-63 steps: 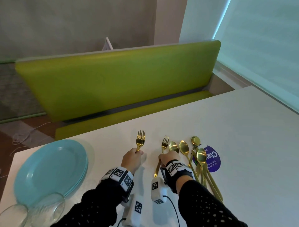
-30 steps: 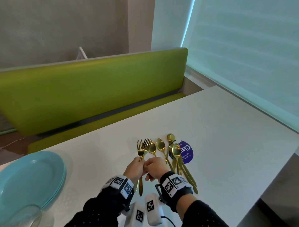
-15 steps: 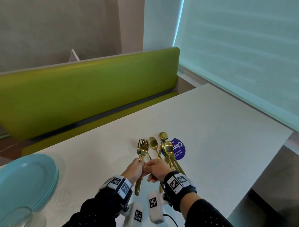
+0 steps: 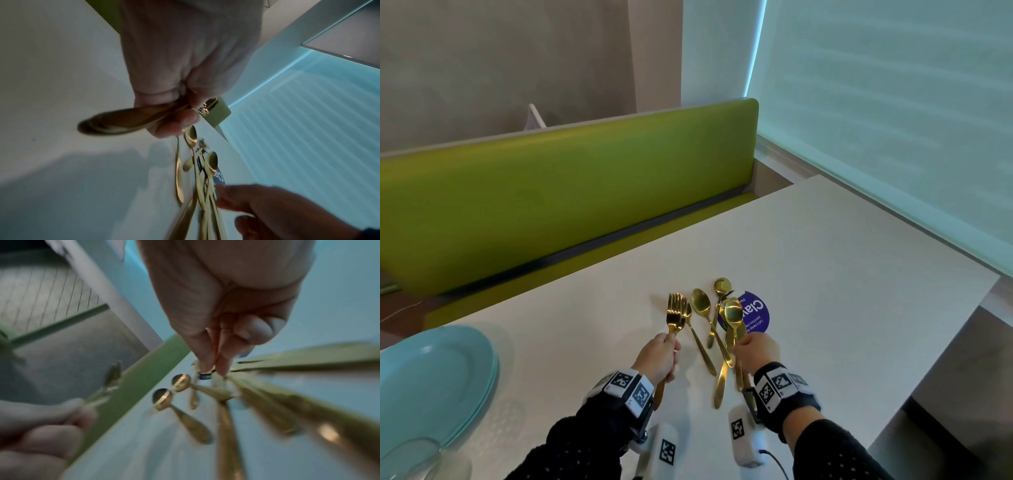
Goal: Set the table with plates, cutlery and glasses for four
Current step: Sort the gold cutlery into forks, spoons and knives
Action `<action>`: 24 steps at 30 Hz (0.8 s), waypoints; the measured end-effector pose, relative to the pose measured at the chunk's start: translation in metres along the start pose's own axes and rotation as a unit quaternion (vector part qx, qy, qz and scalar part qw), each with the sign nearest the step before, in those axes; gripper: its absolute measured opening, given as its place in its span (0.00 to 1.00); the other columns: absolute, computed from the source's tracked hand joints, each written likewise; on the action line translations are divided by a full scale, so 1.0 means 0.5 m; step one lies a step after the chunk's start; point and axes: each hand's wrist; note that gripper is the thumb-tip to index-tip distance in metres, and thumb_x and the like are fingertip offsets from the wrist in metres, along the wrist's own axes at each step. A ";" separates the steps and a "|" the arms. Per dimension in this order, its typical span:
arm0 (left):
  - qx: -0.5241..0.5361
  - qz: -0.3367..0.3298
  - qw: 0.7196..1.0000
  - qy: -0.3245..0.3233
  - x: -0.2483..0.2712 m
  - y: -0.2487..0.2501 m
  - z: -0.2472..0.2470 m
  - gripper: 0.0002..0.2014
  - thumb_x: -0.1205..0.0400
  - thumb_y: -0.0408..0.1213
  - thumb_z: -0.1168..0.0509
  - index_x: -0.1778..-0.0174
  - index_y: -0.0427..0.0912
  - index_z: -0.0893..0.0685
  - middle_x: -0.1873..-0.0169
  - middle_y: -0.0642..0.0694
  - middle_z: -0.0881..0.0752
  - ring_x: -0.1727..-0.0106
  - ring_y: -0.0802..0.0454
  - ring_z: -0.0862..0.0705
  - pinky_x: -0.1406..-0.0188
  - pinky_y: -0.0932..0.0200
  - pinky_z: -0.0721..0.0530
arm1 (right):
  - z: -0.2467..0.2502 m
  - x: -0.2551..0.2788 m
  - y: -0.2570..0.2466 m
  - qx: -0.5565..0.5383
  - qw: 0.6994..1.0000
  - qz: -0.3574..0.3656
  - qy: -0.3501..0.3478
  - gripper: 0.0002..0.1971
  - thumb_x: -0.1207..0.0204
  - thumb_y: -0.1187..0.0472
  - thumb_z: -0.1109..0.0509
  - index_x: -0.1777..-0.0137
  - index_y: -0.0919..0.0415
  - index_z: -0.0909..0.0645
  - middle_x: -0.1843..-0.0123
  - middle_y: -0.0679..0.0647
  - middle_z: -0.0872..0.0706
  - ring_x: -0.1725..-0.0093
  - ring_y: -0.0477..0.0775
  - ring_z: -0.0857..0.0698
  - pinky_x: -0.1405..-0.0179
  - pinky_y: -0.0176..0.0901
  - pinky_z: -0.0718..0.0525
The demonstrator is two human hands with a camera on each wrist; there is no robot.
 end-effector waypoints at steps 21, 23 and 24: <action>0.042 -0.015 0.999 0.015 -0.017 -0.002 0.050 0.11 0.12 0.30 0.52 0.45 0.35 0.24 0.66 0.45 0.25 0.66 0.54 0.27 0.65 0.63 0.25 | -0.022 -0.043 -0.012 -0.018 0.995 -0.093 0.009 0.10 0.22 0.57 0.32 0.49 0.64 0.21 0.64 0.53 0.21 0.67 0.47 0.23 0.75 0.33 0.30; 0.051 -0.012 0.999 0.015 -0.019 0.000 0.049 0.11 0.12 0.30 0.52 0.45 0.35 0.24 0.66 0.44 0.25 0.66 0.54 0.27 0.65 0.63 0.24 | -0.016 -0.032 -0.026 -0.050 0.998 -0.044 -0.017 0.09 0.22 0.57 0.32 0.50 0.64 0.18 0.65 0.52 0.20 0.67 0.46 0.23 0.75 0.33 0.28; 0.054 -0.010 0.998 0.014 -0.018 0.001 0.047 0.11 0.12 0.30 0.51 0.46 0.35 0.24 0.66 0.44 0.25 0.66 0.54 0.27 0.65 0.62 0.24 | -0.014 -0.024 -0.033 -0.085 0.995 -0.016 -0.046 0.09 0.22 0.56 0.31 0.53 0.62 0.17 0.67 0.51 0.20 0.69 0.46 0.23 0.74 0.33 0.26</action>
Point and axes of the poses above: each hand's wrist, its own x-axis away from the middle knuckle, its own z-axis out of the back of the hand, y = z × x
